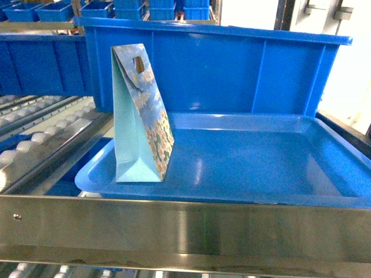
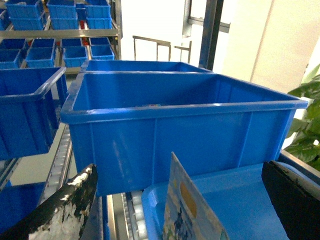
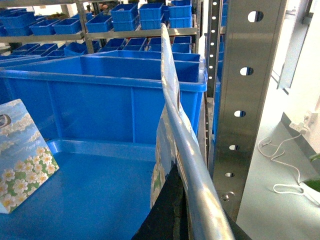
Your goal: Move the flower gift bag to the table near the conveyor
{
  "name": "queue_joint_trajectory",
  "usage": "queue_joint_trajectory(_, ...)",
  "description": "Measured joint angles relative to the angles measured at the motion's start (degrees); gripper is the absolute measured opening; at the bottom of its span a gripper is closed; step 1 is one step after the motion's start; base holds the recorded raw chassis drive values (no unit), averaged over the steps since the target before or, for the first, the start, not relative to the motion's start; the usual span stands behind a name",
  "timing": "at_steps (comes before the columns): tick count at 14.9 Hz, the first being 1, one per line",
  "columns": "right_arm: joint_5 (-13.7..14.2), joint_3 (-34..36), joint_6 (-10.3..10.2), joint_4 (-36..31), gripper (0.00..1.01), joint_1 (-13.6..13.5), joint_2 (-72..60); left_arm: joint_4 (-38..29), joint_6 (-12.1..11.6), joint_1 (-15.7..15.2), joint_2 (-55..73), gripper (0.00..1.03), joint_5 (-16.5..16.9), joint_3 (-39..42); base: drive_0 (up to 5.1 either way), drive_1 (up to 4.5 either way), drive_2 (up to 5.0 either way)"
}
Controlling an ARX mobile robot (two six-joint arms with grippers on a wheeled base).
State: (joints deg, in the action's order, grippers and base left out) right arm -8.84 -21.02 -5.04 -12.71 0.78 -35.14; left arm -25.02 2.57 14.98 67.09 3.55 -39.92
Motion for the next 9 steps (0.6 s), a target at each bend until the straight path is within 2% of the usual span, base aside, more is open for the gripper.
queue_joint_trajectory(1, 0.0, 0.0, 0.1, -0.2, 0.02, 0.0, 0.0, -0.6, 0.0, 3.3, 4.7, 0.98, -0.9, -4.1, 0.0, 0.0, 0.0)
queue_joint_trajectory(2, 0.0, 0.0, 0.1, -0.1, 0.02, 0.0, 0.0, -1.1, -0.4, 7.8, 14.4, 0.98, -5.7, -9.3, 0.0, 0.0, 0.0)
queue_joint_trajectory(4, 0.0, 0.0, 0.1, -0.2, 0.02, 0.0, 0.0, -2.8, -1.4, 9.7, 24.2, 0.98, -12.8, -13.0, 0.0, 0.0, 0.0)
queue_joint_trajectory(6, 0.0, 0.0, 0.1, -0.1, 0.02, 0.0, 0.0, -2.7, -1.0, 10.4, 27.4, 0.98, -14.8, -13.8, 0.0, 0.0, 0.0)
queue_joint_trajectory(7, 0.0, 0.0, 0.1, -0.1, 0.02, 0.0, 0.0, -0.1, 0.3, 10.8, 28.5, 0.98, -15.4, -14.3, 0.0, 0.0, 0.0)
queue_joint_trajectory(9, 0.0, 0.0, 0.1, -0.2, 0.02, 0.0, 0.0, -0.3, 1.6, 11.1, 29.0, 0.97, -16.4, -14.6, 0.0, 0.0, 0.0)
